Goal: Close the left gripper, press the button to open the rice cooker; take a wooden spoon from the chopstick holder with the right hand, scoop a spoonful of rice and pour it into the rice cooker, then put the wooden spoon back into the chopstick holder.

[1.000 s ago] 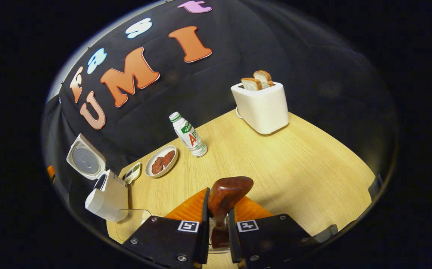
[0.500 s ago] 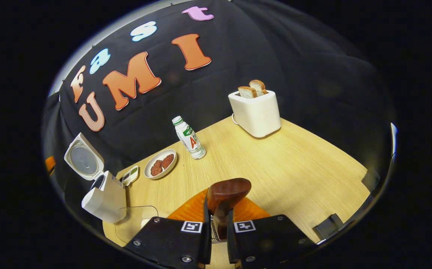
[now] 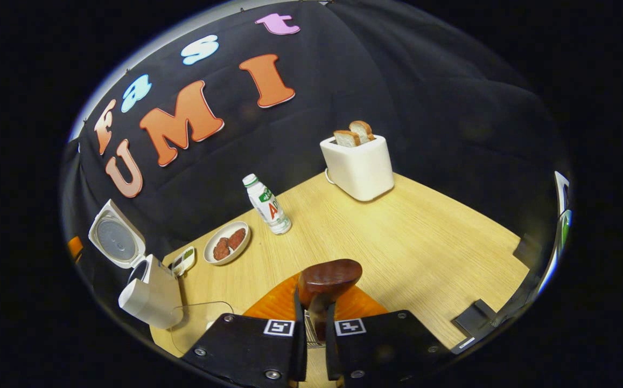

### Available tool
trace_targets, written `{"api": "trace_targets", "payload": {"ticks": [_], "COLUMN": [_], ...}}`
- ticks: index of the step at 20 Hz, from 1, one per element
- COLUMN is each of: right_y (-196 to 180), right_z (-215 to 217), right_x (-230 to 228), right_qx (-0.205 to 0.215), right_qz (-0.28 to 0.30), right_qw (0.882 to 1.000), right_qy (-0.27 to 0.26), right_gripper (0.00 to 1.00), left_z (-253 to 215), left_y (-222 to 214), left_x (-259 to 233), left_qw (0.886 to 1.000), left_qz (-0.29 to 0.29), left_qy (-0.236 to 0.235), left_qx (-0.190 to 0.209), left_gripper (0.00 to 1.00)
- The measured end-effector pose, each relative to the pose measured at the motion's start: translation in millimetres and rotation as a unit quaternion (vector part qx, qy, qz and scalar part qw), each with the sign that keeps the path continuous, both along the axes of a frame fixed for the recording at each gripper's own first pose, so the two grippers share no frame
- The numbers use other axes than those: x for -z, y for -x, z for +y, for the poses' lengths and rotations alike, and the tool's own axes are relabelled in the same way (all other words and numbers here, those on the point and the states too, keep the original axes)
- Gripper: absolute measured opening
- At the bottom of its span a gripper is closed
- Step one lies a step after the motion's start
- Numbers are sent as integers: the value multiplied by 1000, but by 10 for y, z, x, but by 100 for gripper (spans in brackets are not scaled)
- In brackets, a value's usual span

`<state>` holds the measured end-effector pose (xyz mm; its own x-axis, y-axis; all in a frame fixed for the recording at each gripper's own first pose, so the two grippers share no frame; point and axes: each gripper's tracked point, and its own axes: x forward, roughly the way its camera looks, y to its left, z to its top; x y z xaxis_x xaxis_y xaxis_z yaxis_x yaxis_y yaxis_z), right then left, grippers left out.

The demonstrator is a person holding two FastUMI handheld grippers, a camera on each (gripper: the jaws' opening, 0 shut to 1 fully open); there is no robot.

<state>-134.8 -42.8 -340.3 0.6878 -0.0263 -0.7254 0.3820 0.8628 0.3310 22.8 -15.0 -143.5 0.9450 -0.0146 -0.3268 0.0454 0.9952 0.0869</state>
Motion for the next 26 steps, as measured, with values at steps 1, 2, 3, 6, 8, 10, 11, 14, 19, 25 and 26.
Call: {"api": "trace_targets", "payload": {"ticks": [1,2,3,6,8,10,11,14,19,25,26], "right_y": [-54,-102,-147,-278,-312,-348,-348,-321,-236,-201,-219], "right_z": [17,43,90,222,396,640,773,1171,1647,1874,1891], "right_x": [-116,-224,-342,-692,-893,-1026,-1044,-987,-700,-261,-209], "right_qx": [-2,-10,-17,-40,-62,-80,-90,-124,-179,-235,-242], "right_qz": [-10,-17,-28,-58,-75,-86,-88,-85,-68,-47,-46], "right_qw": [1000,1000,999,996,994,992,991,988,979,960,956], "right_qy": [5,12,18,47,49,42,36,31,62,142,160], "right_gripper": [13,13,13,13,13,13,13,13,13,13,13], "left_z": [18,36,65,200,356,481,538,693,975,1253,1290], "left_y": [-1,2,12,31,44,62,81,117,230,347,369], "left_x": [-4,0,-2,14,1,-61,-87,-120,-126,-49,-29], "left_qw": [1000,1000,1000,1000,999,998,998,997,996,995,995], "left_qz": [-2,-2,-4,-10,-17,-32,-39,-51,-63,-55,-52], "left_qy": [0,1,2,5,0,-5,-9,-16,-22,-25,-23], "left_qx": [1,1,0,-15,-32,-45,-50,-55,-66,-78,-81], "left_gripper": [90,90,90,90,94,96,97,99,99,98,98]}}
